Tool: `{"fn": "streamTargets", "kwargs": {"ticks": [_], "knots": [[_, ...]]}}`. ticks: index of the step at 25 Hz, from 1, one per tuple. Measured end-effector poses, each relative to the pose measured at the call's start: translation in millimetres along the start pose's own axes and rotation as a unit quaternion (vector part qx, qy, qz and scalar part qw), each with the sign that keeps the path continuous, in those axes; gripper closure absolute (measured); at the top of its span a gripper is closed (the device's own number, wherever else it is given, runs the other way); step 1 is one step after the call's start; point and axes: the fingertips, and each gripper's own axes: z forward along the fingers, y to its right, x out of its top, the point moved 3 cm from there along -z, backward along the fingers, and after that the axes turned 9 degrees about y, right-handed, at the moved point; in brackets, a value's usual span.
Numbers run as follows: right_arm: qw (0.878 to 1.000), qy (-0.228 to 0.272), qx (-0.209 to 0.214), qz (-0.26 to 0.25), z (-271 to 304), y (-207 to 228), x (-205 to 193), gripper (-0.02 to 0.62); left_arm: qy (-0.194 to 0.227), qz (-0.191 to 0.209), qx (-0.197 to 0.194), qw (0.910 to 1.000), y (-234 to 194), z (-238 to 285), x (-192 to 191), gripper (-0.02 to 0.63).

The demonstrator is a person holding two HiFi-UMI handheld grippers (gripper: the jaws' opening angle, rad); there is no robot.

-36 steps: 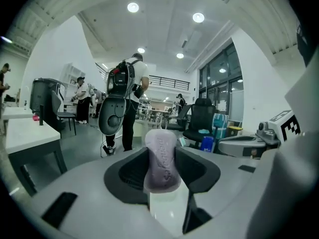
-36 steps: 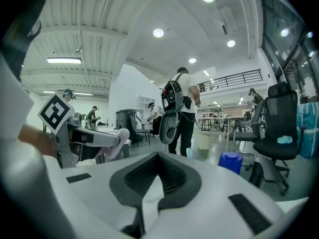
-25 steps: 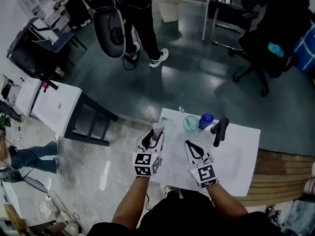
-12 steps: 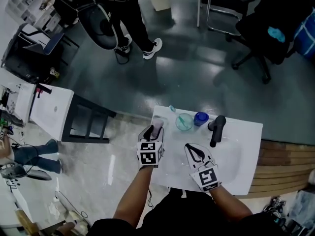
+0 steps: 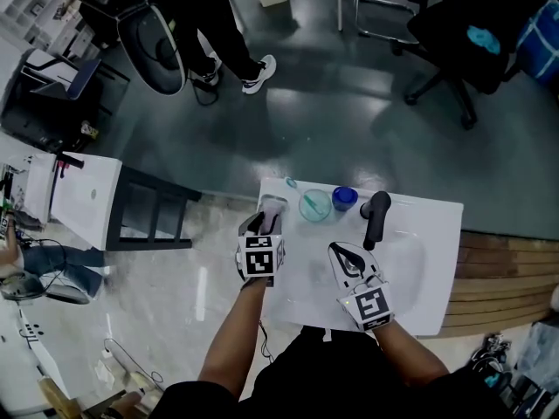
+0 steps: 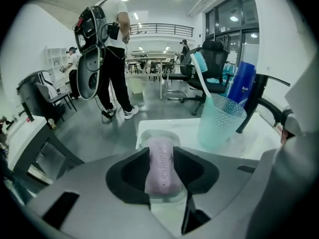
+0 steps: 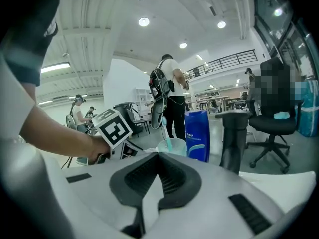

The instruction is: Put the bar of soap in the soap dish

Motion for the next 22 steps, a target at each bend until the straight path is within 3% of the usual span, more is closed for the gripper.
{"fn": "streamTargets", "kwargs": {"ticks": [5,10,15,18,22], "knots": [[1.000,0.001,0.014,0.000,-7.1,-9.9,-0.8,0.580,0.000,0.002,-0.002,1.0000,2.6,-0.4,3.4,0.437],[1.000,0.009,0.022,-0.007,-14.0,-18.5,6.7,0.580,0.045,-0.002,0.005,0.9990,5.0,-23.6,20.3,0.439],[0.999,0.029,0.014,-0.028,-19.6,-28.2,30.0,0.580,0.113,-0.011,0.027,0.9931,6.2,-74.3,39.8,0.530],[0.998,0.050,0.014,-0.027,-21.0,-34.3,47.3,0.580,0.170,-0.032,0.006,0.9849,12.4,-109.1,52.1,0.584],[0.997,0.067,0.009,-0.036,-31.6,-45.4,61.0,0.580,0.265,-0.044,-0.046,0.9622,30.2,-157.4,61.9,0.586]]}}
